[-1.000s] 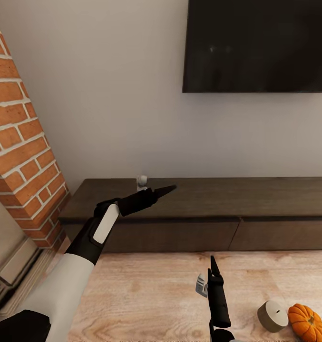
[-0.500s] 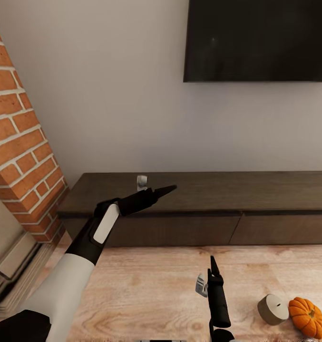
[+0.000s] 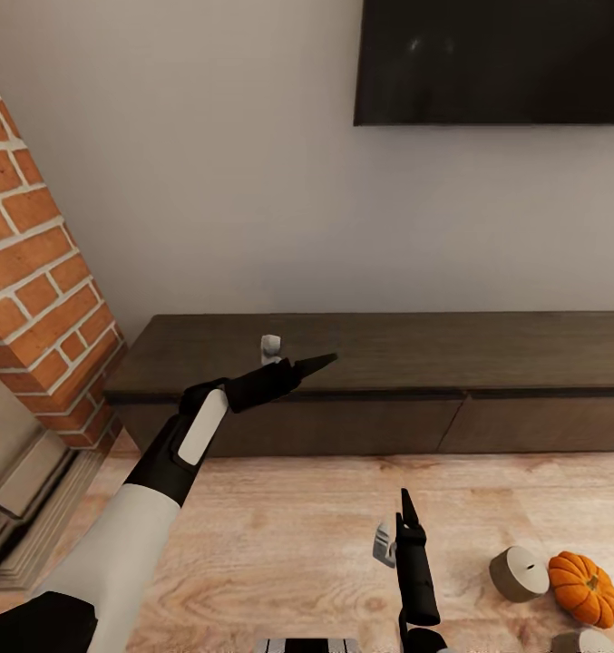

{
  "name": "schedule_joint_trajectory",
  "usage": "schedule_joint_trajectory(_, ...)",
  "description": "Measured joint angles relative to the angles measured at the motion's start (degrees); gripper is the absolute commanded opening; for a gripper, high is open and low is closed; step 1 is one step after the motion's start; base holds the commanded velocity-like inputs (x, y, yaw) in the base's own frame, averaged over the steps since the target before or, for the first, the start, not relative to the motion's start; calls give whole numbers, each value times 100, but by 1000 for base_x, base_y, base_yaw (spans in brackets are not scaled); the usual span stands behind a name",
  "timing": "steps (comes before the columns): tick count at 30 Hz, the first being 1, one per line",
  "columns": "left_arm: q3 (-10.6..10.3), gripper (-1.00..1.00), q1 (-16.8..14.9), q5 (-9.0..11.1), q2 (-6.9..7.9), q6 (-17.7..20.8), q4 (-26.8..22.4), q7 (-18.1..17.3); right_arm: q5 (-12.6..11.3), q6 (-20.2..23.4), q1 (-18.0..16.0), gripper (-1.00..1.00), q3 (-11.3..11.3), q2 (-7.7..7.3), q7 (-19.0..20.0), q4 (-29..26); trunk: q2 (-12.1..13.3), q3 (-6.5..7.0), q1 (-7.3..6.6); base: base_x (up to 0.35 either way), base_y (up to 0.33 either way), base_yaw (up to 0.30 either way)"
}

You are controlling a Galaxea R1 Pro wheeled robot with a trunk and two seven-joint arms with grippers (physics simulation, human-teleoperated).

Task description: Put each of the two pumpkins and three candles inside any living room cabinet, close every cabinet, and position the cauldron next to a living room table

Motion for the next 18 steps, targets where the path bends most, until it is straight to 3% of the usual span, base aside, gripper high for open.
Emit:
schedule_joint_trajectory(11,1,100,0,-2,4,0,0,0,0,5,0,100,0,9,0,0,-15,-244,28,0,0,0)
schedule_joint_trajectory(18,1,100,0,0,8,1,0,-11,0,2,0,100,1,9,0,0,-15,-244,28,0,0,0)
